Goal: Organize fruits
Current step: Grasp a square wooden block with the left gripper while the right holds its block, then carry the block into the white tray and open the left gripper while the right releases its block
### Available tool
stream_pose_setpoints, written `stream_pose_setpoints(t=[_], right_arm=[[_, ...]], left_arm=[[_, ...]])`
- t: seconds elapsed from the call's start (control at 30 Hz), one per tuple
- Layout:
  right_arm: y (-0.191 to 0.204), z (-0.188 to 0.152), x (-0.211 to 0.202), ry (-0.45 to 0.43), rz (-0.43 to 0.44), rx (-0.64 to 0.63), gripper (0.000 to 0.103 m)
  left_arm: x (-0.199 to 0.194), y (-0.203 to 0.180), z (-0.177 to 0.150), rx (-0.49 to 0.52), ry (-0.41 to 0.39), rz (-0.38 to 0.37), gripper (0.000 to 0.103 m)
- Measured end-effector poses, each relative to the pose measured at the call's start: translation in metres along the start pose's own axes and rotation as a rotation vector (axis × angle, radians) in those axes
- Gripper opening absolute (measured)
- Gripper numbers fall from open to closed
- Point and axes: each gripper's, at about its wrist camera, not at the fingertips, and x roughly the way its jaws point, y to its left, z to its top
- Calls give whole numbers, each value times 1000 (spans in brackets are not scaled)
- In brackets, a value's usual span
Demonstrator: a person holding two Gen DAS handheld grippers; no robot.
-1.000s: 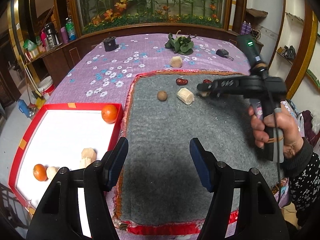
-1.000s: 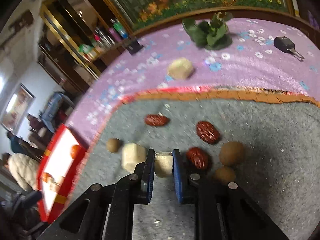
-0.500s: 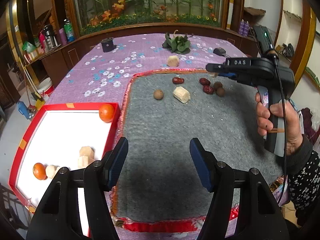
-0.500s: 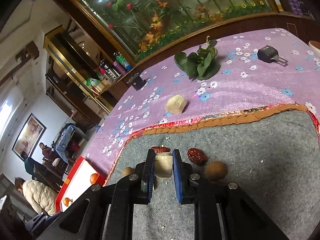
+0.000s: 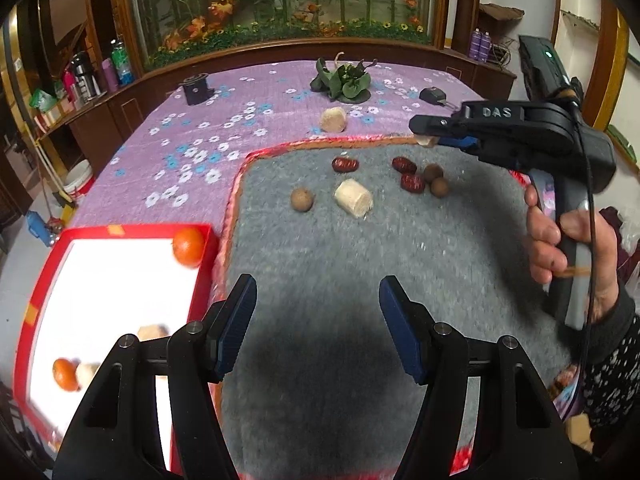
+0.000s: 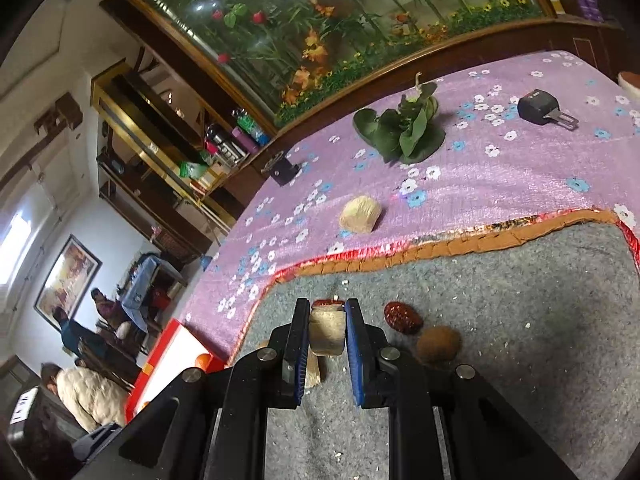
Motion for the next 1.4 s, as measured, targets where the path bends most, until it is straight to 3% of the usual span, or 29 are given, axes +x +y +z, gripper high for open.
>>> stream_pose_setpoints(t=[0.2, 0.33, 0.4, 0.53, 0.6, 0.67, 0.73, 1.07, 1.4], right_arm=[[-22, 13, -10, -26, 50, 105, 17], [-26, 15, -10, -19, 56, 135, 17], [-25, 15, -8, -8, 60, 131, 17], [-25, 17, -12, -30, 48, 125, 17], [-29, 17, -14, -38, 47, 141, 17], [-32, 18, -12, -30, 48, 154, 17], [-32, 17, -9, -20, 39, 152, 17], [-28, 15, -1, 6, 33, 124, 17], [-34, 13, -2, -38, -13, 92, 17]], left_arm=[[38, -22, 28, 32, 53, -83, 64], [67, -30, 48, -4, 96, -79, 64], [84, -31, 57, -40, 104, -56, 64], [113, -37, 66, -11, 118, 21, 64], [123, -34, 66, -22, 132, 9, 58], [128, -32, 65, -15, 128, 21, 43], [128, -29, 64, -17, 111, 4, 35], [109, -30, 58, 18, 46, -13, 35], [-10, -9, 36, 7, -191, 22, 35]])
